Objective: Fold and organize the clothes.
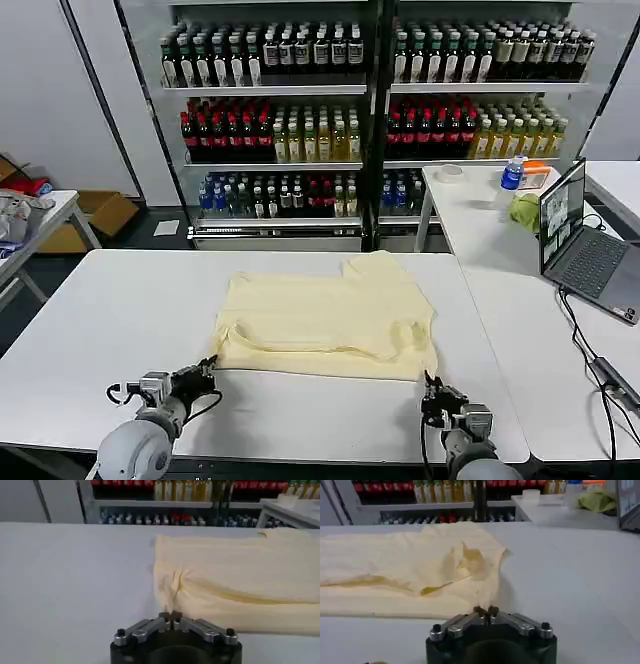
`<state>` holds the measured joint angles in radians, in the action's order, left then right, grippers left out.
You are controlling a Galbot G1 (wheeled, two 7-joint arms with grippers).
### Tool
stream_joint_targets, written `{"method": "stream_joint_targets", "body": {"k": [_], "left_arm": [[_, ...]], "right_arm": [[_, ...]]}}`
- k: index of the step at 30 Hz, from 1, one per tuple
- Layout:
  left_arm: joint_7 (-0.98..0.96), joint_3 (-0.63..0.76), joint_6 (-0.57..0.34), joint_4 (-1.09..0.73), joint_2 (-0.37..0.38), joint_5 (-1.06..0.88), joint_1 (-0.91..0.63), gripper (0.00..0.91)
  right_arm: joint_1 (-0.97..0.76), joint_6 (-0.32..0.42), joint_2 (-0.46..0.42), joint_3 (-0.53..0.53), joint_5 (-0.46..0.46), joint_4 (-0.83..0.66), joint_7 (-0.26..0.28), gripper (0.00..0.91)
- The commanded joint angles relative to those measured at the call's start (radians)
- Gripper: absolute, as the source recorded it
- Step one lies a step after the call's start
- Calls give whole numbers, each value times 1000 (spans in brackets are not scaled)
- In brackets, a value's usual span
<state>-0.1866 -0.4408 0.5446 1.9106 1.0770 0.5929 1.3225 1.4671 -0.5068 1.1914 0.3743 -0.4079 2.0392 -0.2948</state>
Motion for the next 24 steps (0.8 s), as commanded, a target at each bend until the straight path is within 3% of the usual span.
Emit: {"method": "stream_joint_targets", "body": {"k": [1, 15, 24], "left_arm": [[-1, -17, 1, 46, 3, 1, 51, 10], [-18, -101, -3, 302, 41, -35, 335, 10], [-21, -112, -3, 374, 56, -72, 440, 10]], "right_arm": [[12, 0, 4, -1, 7, 26, -3, 0], [223, -3, -85, 84, 74, 215, 20, 0], [376, -16, -119, 129, 136, 331, 35, 0]]}}
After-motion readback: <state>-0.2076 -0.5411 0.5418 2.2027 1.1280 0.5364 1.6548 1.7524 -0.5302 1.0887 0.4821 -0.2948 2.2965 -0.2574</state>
